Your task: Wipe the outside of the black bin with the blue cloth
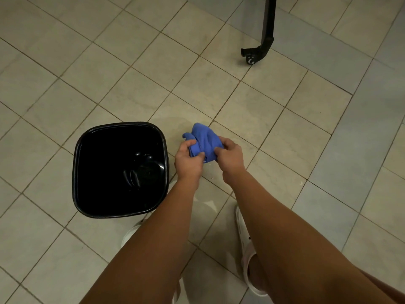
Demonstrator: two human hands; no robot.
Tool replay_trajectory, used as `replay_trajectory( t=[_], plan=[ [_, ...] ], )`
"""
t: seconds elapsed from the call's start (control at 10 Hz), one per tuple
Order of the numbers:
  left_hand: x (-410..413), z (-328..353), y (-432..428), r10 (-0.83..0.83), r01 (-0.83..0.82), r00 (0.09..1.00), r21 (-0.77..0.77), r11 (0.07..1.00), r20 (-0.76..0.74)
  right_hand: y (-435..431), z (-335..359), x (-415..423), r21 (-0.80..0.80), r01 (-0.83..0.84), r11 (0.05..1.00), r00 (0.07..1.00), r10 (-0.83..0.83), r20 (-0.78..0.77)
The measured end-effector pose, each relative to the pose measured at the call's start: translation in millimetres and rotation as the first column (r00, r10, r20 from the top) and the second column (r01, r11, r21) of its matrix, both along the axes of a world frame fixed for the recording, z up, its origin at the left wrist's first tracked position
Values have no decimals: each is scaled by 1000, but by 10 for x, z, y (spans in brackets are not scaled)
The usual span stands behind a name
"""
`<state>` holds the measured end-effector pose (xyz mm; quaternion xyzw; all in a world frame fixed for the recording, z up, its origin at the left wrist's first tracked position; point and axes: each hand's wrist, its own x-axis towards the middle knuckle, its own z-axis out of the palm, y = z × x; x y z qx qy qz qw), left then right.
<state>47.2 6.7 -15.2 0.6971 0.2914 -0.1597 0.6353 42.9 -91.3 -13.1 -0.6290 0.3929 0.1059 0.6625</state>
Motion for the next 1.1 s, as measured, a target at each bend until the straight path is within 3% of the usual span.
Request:
replay_trajectory(
  t=[0.3, 0.6, 0.8, 1.1],
  plan=[
    [-253, -498, 74, -158, 238, 900, 155, 959, -407, 45, -490, -347, -154, -324, 933, 900, 255, -353],
    [-292, -500, 85, -180, 293, 797, 109, 950, -576, 57, -561, -482, -158, -531, 833, 788, 416, -454],
    [-300, -320, 56, -211, 278, 794, 31, 960, -571, 97, -368, -368, -170, -668, 725, 695, 525, -492],
    [-283, 566, 235, -316, 364, 826, 13, 931, -467, 244, 493, -179, -238, -864, 444, 499, 691, -523]
  ],
)
